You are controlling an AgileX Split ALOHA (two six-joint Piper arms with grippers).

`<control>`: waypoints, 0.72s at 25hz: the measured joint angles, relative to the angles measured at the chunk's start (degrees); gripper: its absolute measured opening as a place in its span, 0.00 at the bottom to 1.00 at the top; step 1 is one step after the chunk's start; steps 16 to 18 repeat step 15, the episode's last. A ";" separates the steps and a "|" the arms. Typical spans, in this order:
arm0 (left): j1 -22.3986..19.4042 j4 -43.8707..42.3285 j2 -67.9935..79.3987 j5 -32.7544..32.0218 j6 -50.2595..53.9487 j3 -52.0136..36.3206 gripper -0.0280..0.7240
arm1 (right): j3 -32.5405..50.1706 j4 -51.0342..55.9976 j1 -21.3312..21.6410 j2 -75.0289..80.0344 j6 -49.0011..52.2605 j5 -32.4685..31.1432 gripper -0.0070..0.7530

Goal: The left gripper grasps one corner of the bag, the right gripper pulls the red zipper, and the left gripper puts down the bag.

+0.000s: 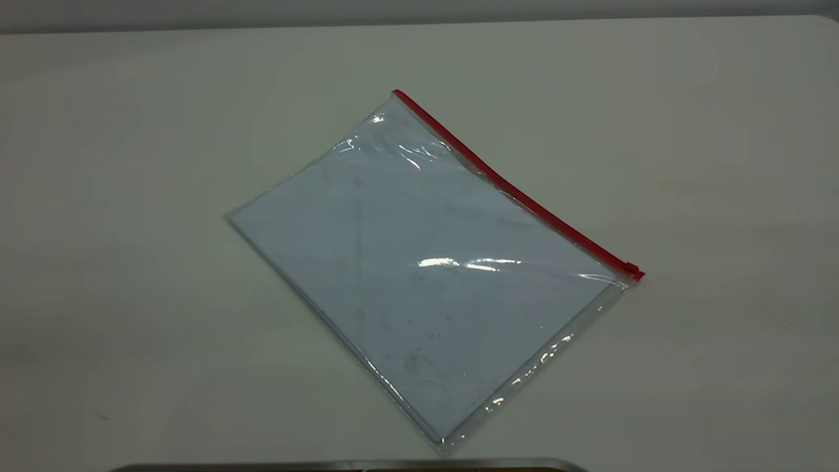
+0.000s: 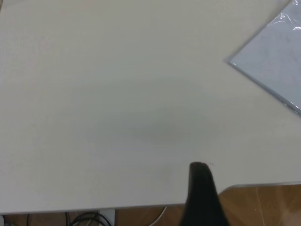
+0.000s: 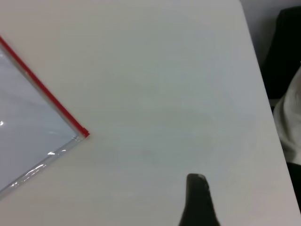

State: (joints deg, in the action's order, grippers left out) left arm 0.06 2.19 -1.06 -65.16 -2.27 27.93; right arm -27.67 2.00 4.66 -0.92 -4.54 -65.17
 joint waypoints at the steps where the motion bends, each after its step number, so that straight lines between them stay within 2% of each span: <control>1: 0.00 0.00 0.00 0.00 0.00 0.00 0.82 | 0.04 0.00 0.00 0.00 0.14 0.00 0.77; 18: 0.00 0.00 0.00 0.00 0.00 0.00 0.82 | 0.04 0.00 0.00 0.00 0.40 0.11 0.77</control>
